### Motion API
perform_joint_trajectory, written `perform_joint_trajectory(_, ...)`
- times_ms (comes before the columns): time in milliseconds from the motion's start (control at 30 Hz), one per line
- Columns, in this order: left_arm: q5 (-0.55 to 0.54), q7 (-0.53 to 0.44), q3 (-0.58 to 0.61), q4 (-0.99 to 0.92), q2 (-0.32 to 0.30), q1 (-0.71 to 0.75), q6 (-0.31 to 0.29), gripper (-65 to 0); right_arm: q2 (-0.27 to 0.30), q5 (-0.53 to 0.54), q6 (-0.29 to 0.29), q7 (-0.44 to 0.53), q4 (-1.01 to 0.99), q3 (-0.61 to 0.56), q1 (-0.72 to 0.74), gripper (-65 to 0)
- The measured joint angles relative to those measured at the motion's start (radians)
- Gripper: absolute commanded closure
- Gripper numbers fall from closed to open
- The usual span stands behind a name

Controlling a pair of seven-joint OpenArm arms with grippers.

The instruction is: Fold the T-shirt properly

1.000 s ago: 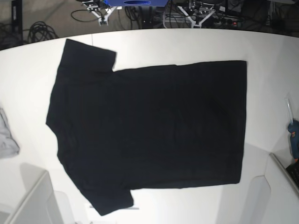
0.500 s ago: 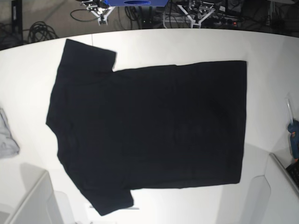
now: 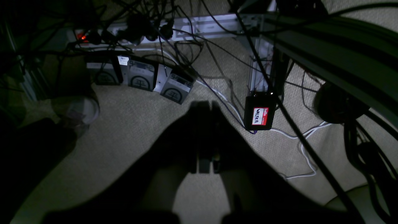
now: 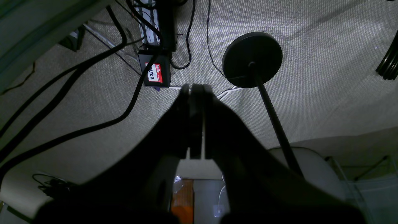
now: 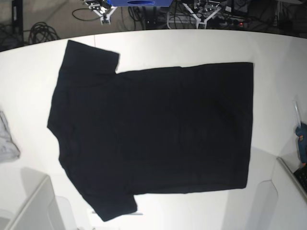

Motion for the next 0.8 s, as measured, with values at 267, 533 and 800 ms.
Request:
perform_joint_trajectory(267,0.005,-0.006,0.005,0.012,-0.003,0.047,-0.001,0.0,0.022,0.0,0.0,0.006,0.122,0.0,-0.054,0.0)
perform_joint_trajectory(533,0.002,-0.007,0.005,0.346,-0.058,0.249,-0.002,0.0,0.03,0.002,-0.007,-0.012,0.37,0.003,-0.23,0.0)
perform_joint_trajectory(800,0.001,0.0,0.005,0.632,-0.121,0.445,0.0,0.0,0.021,0.001,-0.008,-0.013,0.619,0.098,-0.411,0.0)
